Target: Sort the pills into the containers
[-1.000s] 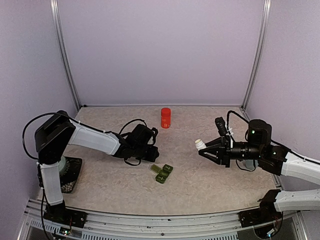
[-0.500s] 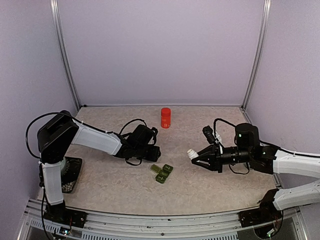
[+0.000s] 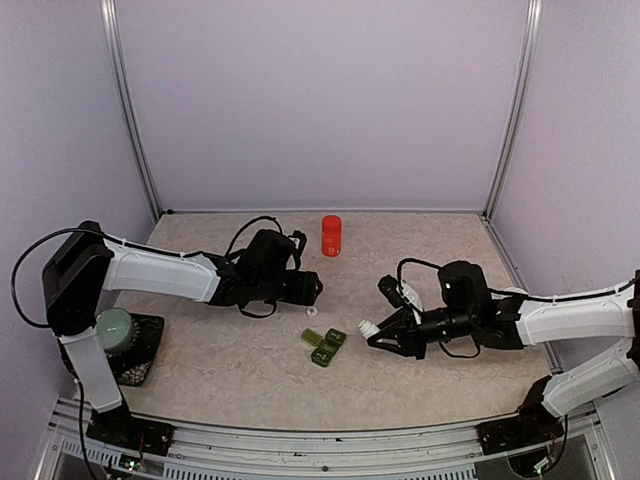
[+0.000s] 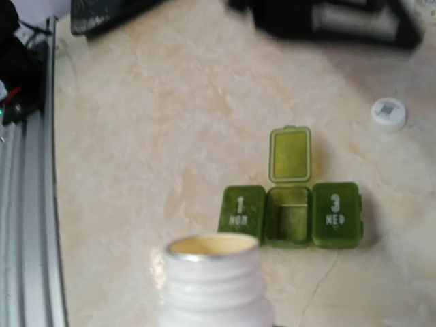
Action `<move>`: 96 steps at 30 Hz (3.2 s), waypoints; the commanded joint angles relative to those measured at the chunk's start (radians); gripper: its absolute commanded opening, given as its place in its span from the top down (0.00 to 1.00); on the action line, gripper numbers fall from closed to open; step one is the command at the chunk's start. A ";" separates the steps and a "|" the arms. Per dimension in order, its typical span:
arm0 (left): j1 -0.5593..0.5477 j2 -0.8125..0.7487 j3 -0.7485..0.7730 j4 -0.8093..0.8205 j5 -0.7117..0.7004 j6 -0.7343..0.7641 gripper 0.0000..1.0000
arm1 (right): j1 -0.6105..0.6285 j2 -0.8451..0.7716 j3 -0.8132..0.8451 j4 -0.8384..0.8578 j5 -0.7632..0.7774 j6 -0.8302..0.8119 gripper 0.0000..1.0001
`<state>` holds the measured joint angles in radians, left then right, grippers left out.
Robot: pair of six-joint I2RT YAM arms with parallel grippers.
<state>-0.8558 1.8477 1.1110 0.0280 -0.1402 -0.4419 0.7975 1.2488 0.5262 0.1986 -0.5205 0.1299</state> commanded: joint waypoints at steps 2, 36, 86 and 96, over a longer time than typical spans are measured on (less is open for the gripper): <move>0.006 -0.111 -0.041 -0.016 -0.022 -0.003 0.30 | 0.028 0.078 0.010 0.062 0.034 -0.044 0.87; 0.008 -0.443 -0.305 -0.031 -0.079 -0.063 0.01 | 0.149 0.397 0.379 -0.338 0.260 -0.156 0.83; 0.009 -0.506 -0.387 -0.022 -0.112 -0.084 0.01 | 0.212 0.602 0.726 -0.781 0.412 -0.225 0.83; 0.009 -0.505 -0.392 -0.016 -0.112 -0.087 0.01 | 0.220 0.631 0.774 -0.845 0.441 -0.235 0.83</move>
<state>-0.8532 1.3598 0.7353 -0.0036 -0.2413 -0.5205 1.0058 1.8557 1.2617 -0.5987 -0.1017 -0.0910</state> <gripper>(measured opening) 0.987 0.227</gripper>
